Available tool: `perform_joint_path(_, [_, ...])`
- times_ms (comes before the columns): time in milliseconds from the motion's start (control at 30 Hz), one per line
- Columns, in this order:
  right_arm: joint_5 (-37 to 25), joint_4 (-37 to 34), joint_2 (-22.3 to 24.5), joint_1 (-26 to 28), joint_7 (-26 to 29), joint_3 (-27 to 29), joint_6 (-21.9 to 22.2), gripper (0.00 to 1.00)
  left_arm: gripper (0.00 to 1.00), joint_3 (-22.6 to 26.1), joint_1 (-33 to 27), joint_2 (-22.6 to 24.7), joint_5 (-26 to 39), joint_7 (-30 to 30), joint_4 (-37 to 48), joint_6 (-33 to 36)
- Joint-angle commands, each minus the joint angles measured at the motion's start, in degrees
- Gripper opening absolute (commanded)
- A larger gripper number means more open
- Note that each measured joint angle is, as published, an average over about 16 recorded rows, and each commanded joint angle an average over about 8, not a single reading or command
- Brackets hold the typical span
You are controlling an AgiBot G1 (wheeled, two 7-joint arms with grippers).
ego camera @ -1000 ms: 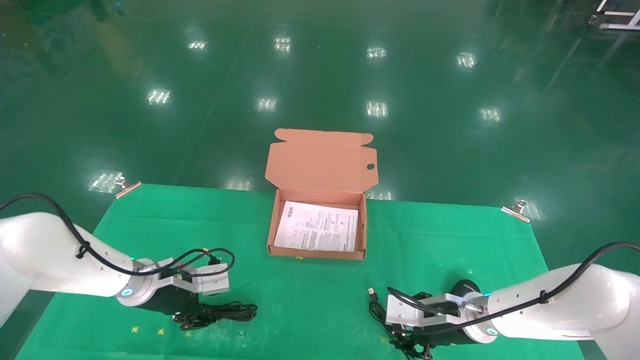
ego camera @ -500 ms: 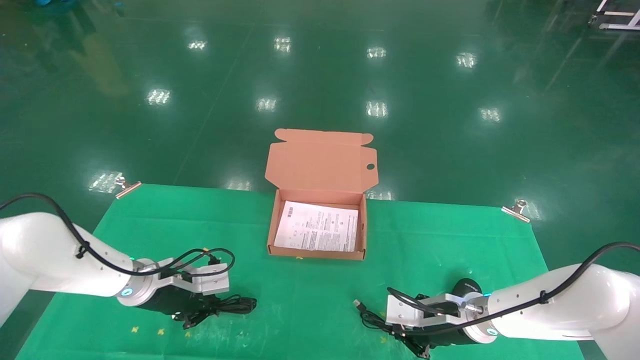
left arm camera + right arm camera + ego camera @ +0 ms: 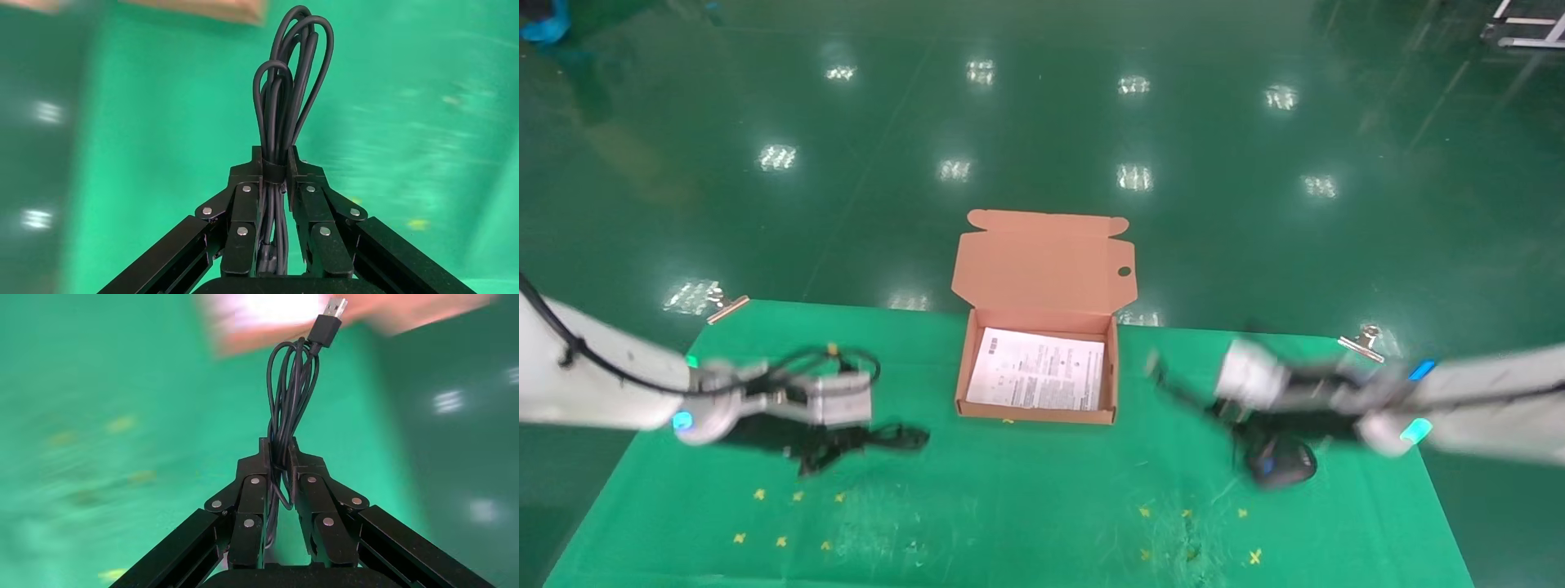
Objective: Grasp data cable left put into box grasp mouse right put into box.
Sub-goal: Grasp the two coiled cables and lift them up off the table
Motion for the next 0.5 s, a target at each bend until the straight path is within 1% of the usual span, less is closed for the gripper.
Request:
perform_joint_path(33, [0.75, 1.87, 2.18, 1.94, 1.26, 1.4, -0.17, 0.0, 0.0, -0.26, -1.03, -1.39, 0.13, -0.23, -3.06, 0.47])
perform_joint_path(133, [1.0, 3.92, 2.53, 5.01, 1.66, 2.69, 0.8, 0.0, 0.0, -0.8, -2.48, -2.51, 1.75, -2.4, -8.65, -0.8])
perform_joint_path(233, [1.41, 4.74, 1.39, 8.39, 1.34, 3.7, 1.87, 0.0, 0.0, -1.32, -3.94, -2.87, 3.78, -4.6, -13.4, -2.59])
perform_joint_path(367, [2.83, 3.54, -2.18, 12.98, -0.46, 4.75, 3.31, 0.0, 0.0, -1.87, -5.95, -2.24, 6.43, -6.64, -17.32, -5.0])
perform_joint_path(500, [5.35, -0.22, -7.37, 17.04, -4.16, 5.67, 4.85, 0.0, 0.0, -2.17, -7.82, -0.74, 8.56, -7.37, -18.62, -7.19])
